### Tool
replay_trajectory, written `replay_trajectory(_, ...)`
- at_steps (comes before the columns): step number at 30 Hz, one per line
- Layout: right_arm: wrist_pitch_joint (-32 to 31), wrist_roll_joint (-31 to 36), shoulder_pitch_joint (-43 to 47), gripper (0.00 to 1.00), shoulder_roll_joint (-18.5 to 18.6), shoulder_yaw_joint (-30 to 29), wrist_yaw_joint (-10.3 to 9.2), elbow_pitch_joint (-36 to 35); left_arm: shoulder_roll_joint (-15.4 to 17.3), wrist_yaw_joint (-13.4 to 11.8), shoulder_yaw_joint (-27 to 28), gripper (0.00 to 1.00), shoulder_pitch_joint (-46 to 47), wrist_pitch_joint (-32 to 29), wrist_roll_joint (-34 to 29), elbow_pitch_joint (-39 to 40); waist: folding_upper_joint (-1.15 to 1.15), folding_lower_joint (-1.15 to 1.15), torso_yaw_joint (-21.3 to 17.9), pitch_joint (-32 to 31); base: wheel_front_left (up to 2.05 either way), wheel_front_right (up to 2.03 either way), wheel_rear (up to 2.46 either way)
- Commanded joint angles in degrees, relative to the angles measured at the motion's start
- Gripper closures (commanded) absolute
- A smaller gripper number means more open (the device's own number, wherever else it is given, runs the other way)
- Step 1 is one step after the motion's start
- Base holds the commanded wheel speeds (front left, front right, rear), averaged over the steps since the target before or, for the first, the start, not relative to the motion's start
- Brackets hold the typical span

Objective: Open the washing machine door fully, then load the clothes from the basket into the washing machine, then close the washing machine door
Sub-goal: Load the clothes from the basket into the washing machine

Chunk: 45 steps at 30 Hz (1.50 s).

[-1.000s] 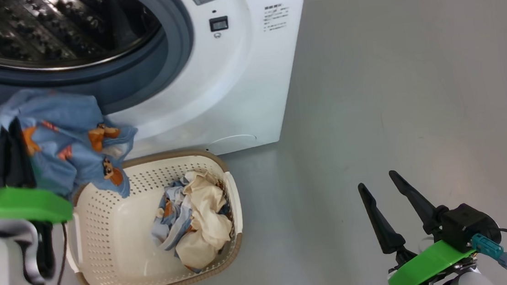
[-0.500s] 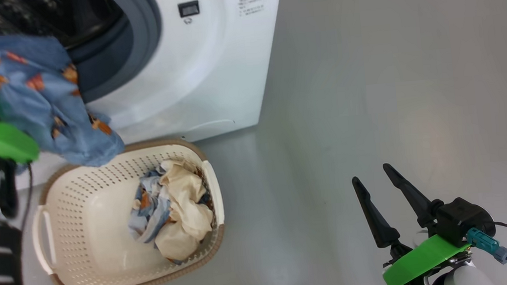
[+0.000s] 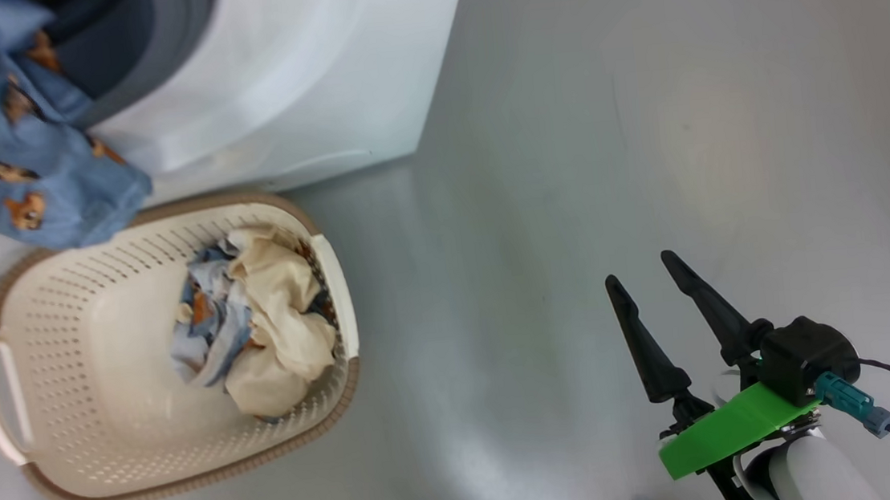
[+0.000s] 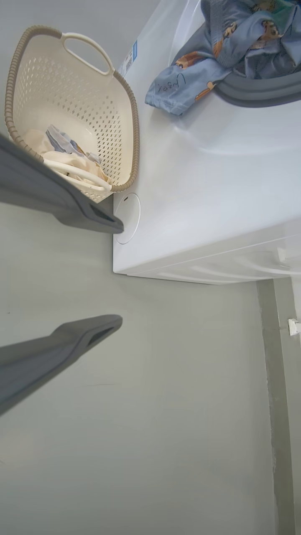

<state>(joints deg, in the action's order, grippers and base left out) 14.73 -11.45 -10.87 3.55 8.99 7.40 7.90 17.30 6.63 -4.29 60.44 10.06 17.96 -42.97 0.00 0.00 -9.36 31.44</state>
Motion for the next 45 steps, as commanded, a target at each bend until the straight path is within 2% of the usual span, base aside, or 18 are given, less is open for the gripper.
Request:
replay_trajectory(1, 0.3, 0.0, 0.0, 0.0, -0.4, 1.6, 0.09, -1.4, 3.3, 0.2, 0.4, 1.0, 2.9, 0.0, -0.6, 0.2, 0.0, 0.0, -1.5, 3.3, 0.0, 0.0, 0.0)
replay_trajectory(20, 0.3, -1.6, -1.9, 0.0, -0.7, 3.0, 0.09, -1.9, 4.8, 0.2, -3.7, 1.0, 20.0, 3.4, -2.5, -9.3, 0.0, 0.0, -1.9, 11.6, 0.0, 0.0, 0.0)
replay_trajectory(24, 0.3, -1.7, -2.0, 0.0, -0.7, 3.2, 0.09, -1.9, 5.3, -1.4, -4.6, 1.0, 22.6, 4.8, -5.1, -6.1, 0.0, 0.0, -1.9, 12.3, 0.0, 0.0, 0.0)
replay_trajectory(25, 0.3, -1.8, -2.1, 0.0, -0.7, 3.3, 0.09, -1.9, 5.5, -1.8, -4.4, 1.0, 23.0, 4.9, -5.7, -3.8, 0.0, 0.0, -1.9, 12.5, 0.0, 0.0, 0.0)
replay_trajectory(26, 0.3, -1.9, -2.4, 0.0, -0.7, 3.5, 0.09, -1.9, 6.2, -2.3, -4.0, 1.0, 22.9, 4.9, -7.2, 1.7, 0.0, 0.0, -2.1, 12.8, 0.0, 0.0, 0.0)
replay_trajectory(27, 0.3, -1.9, -2.4, 0.0, -0.7, 3.5, 0.09, -1.9, 6.2, -2.3, -4.0, 1.0, 22.9, 4.9, -7.2, 1.7, 0.0, 0.0, -2.1, 12.8, 0.0, 0.0, 0.0)
replay_trajectory(29, 0.3, -2.2, -2.8, 0.0, -0.7, 3.9, 0.09, -1.7, 6.6, -2.6, -2.8, 1.0, 21.5, 4.9, -8.5, 7.5, 0.0, 0.0, -2.4, 12.9, 0.0, 0.0, 0.0)
replay_trajectory(34, 0.3, -2.5, -3.1, 0.0, -0.7, 4.2, 0.09, -1.3, 5.6, -2.1, -1.4, 1.0, 18.8, 4.9, -8.1, 5.7, 0.0, 0.0, -2.5, 12.6, 0.0, 0.0, 0.0)
replay_trajectory(35, 0.3, -2.6, -3.2, 0.0, -0.7, 4.2, 0.09, -1.3, 5.5, -2.0, -1.2, 0.85, 18.4, 4.9, -7.9, 4.7, 0.0, 0.0, -2.5, 12.5, 0.0, 0.0, 0.0)
replay_trajectory(36, 0.3, -2.6, -3.2, 0.0, -0.7, 4.2, 0.09, -1.2, 5.1, -1.8, -0.8, 0.51, 17.9, 4.9, -7.3, 2.8, 0.0, 0.0, -2.5, 12.4, 0.0, 0.0, 0.0)
replay_trajectory(37, 0.3, -2.6, -3.2, 0.0, -0.7, 4.2, 0.09, -1.1, 4.9, -1.7, -0.6, 0.04, 17.8, 4.9, -7.0, 1.6, 0.0, 0.0, -2.4, 12.3, 0.0, 0.0, 0.0)
replay_trajectory(38, 0.3, -2.6, -3.2, 0.0, -0.7, 4.1, 0.09, -1.1, 4.8, -1.7, -0.5, 0.0, 17.7, 4.9, -7.0, 0.6, 0.0, 0.0, -2.3, 12.2, 0.0, 0.0, 0.0)
replay_trajectory(45, 0.3, -2.4, -3.4, 0.0, -0.7, 3.7, 0.09, -0.8, 3.4, -1.3, -0.1, 0.0, 17.2, 4.9, -6.3, -4.4, 0.0, 0.0, -1.5, 11.3, 0.0, 0.0, 0.0)
